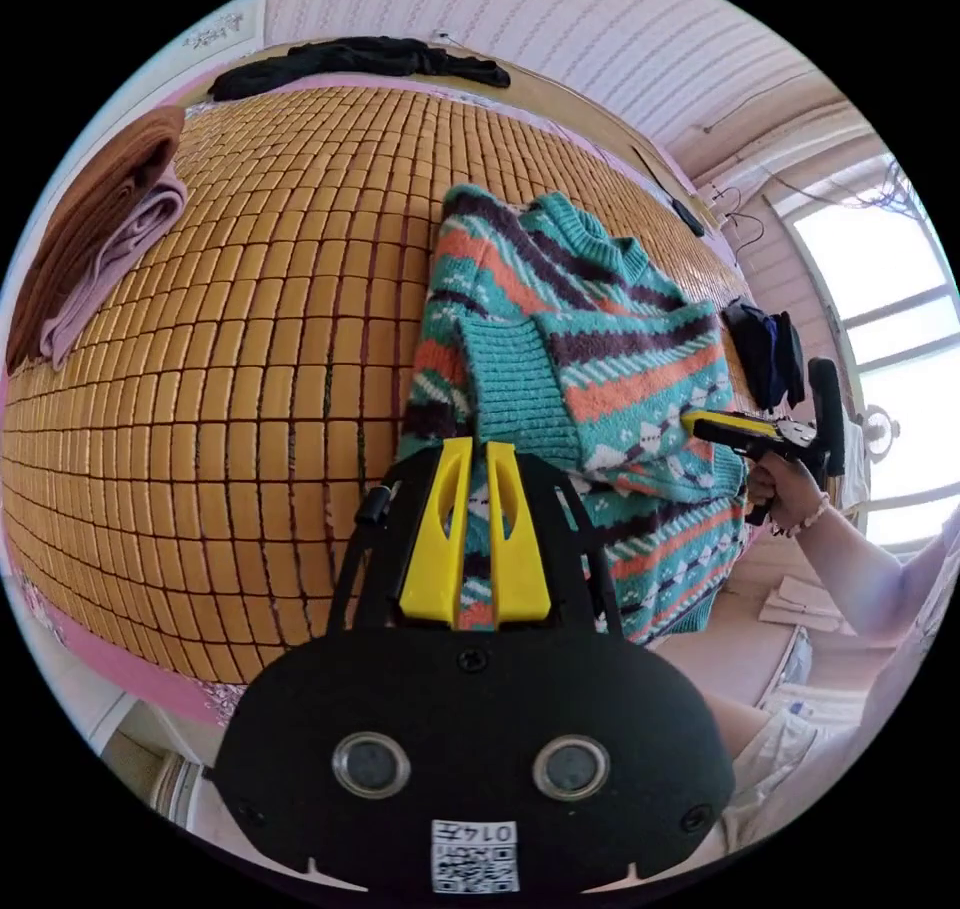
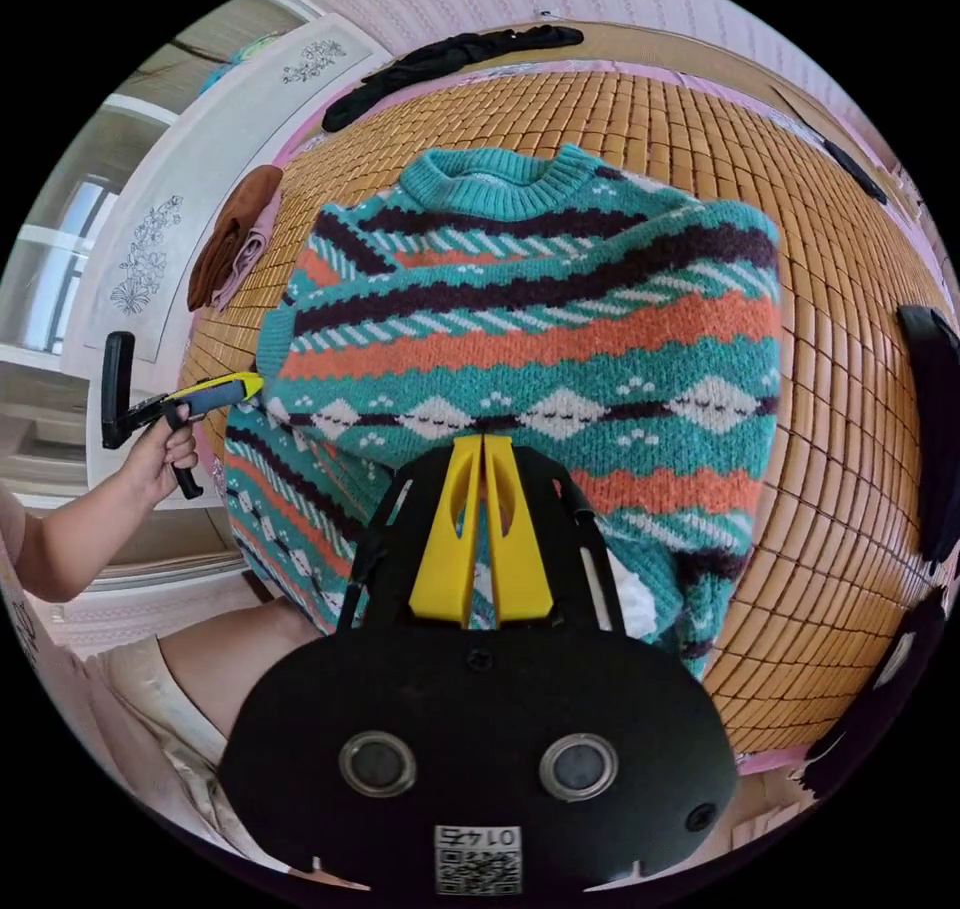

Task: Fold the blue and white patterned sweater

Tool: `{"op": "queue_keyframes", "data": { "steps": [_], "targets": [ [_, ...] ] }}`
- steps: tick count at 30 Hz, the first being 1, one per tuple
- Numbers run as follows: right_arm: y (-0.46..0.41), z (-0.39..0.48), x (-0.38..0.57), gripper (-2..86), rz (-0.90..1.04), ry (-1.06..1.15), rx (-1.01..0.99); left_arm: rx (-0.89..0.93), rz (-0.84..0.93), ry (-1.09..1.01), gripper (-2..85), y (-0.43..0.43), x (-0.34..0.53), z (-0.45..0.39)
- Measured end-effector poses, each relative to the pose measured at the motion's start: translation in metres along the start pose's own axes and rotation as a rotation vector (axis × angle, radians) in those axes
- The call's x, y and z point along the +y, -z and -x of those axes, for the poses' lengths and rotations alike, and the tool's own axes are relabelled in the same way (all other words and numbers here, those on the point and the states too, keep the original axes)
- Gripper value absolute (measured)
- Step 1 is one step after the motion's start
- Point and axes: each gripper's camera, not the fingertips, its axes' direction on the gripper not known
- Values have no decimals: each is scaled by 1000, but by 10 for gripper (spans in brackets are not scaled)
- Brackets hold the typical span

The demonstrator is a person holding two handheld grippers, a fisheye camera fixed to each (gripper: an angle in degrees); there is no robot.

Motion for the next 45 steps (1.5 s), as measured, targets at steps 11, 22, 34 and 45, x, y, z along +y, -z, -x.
{"op": "queue_keyframes", "data": {
  "steps": [11, 22, 34, 45],
  "targets": [
    [98, -105, -20, 99, -321, -55, 51, -108, -221, 0, 103, 64, -71, 29],
    [40, -206, -76, 64, -8, -237, -44, 317, 129, 116, 78, -33, -181, 88],
    [161, -223, -75, 50, -374, -18, -212, 253, -268, -196, 61, 74, -198, 17],
    [83, -214, 123, 70, -114, -162, -405, 334, 117, 169, -4, 60, 32, 86]
  ]
}}
